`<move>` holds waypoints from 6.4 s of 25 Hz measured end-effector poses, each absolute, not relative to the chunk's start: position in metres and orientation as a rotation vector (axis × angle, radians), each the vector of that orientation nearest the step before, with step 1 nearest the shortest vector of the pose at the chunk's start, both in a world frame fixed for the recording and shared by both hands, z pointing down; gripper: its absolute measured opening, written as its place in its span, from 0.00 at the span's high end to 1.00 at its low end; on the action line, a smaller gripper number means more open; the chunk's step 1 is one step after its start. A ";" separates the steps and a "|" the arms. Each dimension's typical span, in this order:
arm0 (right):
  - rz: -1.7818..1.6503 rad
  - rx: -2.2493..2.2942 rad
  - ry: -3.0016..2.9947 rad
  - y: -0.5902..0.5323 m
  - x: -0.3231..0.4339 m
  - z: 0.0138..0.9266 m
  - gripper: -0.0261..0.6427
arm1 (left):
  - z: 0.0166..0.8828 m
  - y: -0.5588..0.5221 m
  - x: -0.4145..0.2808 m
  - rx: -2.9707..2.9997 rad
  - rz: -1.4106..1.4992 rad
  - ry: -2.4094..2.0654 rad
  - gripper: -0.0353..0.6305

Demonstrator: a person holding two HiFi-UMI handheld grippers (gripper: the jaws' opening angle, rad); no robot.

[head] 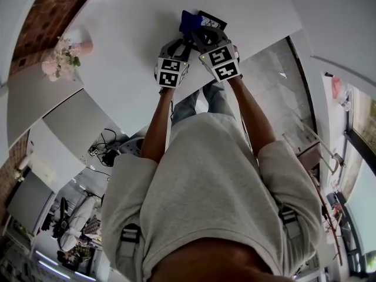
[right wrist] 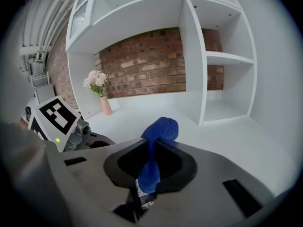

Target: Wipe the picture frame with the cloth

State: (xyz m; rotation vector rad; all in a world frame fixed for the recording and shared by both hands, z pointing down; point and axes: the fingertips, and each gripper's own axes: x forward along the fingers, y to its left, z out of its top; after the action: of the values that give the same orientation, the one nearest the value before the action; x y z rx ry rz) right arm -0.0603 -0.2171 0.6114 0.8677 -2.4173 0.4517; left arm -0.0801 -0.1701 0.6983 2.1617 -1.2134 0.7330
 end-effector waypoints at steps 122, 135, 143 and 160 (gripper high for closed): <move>0.497 1.256 -2.353 -0.164 0.058 0.553 0.87 | 0.573 -0.167 -0.084 2.343 0.510 -1.353 0.92; 0.373 1.353 -2.477 -0.196 0.065 0.478 0.87 | 0.498 -0.189 -0.107 2.369 0.363 -1.500 0.92; 0.274 1.416 -2.532 -0.213 0.074 0.434 0.87 | 0.446 -0.204 -0.124 2.418 0.280 -1.604 0.92; 0.202 1.449 -2.559 -0.229 0.078 0.403 0.87 | 0.418 -0.217 -0.134 2.424 0.230 -1.672 0.92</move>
State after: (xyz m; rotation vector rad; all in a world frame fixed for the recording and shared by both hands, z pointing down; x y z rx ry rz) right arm 0.0780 -0.2291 0.4026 1.4493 -2.5586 0.2019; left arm -0.1344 -0.2169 0.4179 2.4237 -1.6716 0.2301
